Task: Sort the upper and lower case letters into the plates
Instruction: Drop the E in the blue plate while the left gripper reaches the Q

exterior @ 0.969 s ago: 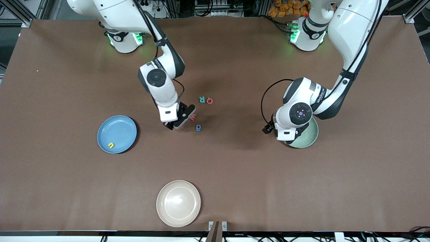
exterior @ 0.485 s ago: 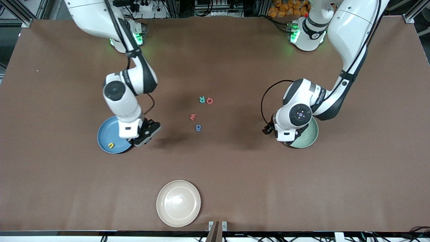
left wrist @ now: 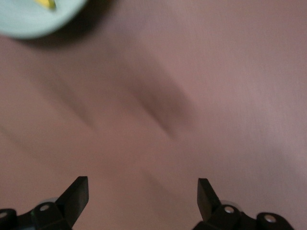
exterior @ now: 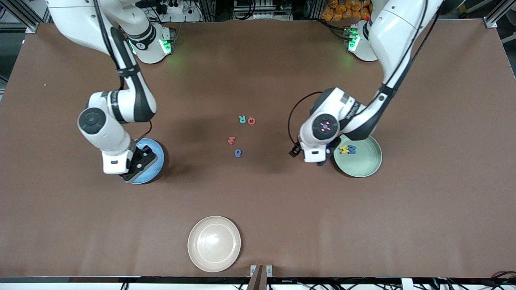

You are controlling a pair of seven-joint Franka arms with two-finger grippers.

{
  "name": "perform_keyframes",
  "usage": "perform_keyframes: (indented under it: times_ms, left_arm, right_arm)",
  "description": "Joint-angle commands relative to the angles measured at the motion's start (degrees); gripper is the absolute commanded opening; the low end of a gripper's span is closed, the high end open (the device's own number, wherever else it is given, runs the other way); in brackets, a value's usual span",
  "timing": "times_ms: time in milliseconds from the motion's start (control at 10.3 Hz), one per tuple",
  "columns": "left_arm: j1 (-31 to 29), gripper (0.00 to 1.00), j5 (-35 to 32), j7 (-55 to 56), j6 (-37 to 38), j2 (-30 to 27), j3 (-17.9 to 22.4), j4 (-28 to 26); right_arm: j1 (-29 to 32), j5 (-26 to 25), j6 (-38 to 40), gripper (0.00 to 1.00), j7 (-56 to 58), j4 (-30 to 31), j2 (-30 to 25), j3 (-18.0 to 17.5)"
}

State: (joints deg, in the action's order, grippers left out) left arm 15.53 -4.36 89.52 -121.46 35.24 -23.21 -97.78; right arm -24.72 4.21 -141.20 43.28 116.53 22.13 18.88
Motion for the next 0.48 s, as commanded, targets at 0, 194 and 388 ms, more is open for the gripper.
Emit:
perform_keyframes:
  times_ms: [0,194,388]
  left_arm:
    - [6.3,1.00,0.6,6.4,0.1,0.1,0.7,2.3]
    - [10.9,1.00,0.1,7.2,-3.2,0.5,0.8,2.1]
    - [14.4,1.00,-0.7,9.6,-8.8,2.6,1.2,2.1]
  right_arm:
    - [2.0,-0.3,4.8,0.15,1.0,0.6,-1.0,-0.8]
    - [2.1,-0.2,5.2,1.00,1.1,0.4,-0.9,-0.8]
    - [2.5,-0.2,5.1,1.00,1.1,0.5,-0.7,-0.8]
